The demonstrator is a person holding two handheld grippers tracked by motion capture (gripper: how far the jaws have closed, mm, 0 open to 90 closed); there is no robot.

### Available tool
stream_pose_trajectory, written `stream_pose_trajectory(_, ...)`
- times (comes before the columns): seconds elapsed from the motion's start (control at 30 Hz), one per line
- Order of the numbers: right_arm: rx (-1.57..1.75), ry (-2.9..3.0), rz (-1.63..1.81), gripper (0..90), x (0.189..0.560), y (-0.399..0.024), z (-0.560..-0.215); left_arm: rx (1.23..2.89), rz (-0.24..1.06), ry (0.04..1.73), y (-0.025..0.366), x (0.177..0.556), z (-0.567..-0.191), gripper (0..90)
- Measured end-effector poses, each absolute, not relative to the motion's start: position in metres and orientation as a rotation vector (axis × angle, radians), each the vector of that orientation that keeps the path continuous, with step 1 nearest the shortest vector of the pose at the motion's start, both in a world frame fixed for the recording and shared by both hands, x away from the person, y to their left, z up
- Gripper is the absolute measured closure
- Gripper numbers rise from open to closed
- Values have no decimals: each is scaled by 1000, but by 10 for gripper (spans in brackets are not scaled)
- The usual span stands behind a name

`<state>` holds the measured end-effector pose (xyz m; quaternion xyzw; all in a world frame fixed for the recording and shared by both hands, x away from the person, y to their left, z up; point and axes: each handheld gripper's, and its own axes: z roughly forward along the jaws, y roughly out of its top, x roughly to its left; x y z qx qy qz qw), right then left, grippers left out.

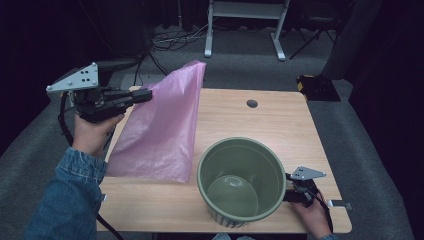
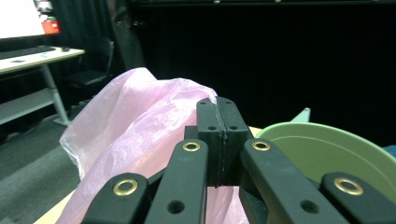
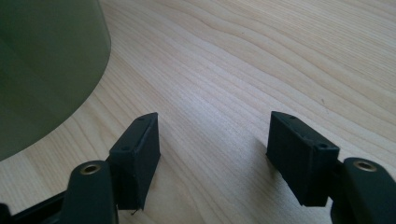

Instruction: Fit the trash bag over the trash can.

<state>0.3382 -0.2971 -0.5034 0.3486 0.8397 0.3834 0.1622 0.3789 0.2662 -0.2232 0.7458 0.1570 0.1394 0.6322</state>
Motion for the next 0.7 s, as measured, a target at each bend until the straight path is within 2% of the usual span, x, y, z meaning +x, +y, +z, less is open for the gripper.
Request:
stream_pose_trajectory(0.3, 995, 2396, 1095, 344, 338, -297, -503, 1688, 275, 290, 270, 376, -203, 897)
stream_pose_trajectory(0.7, 998, 2397, 1095, 344, 337, -297, -503, 1663, 241, 203, 251, 368, -182, 897)
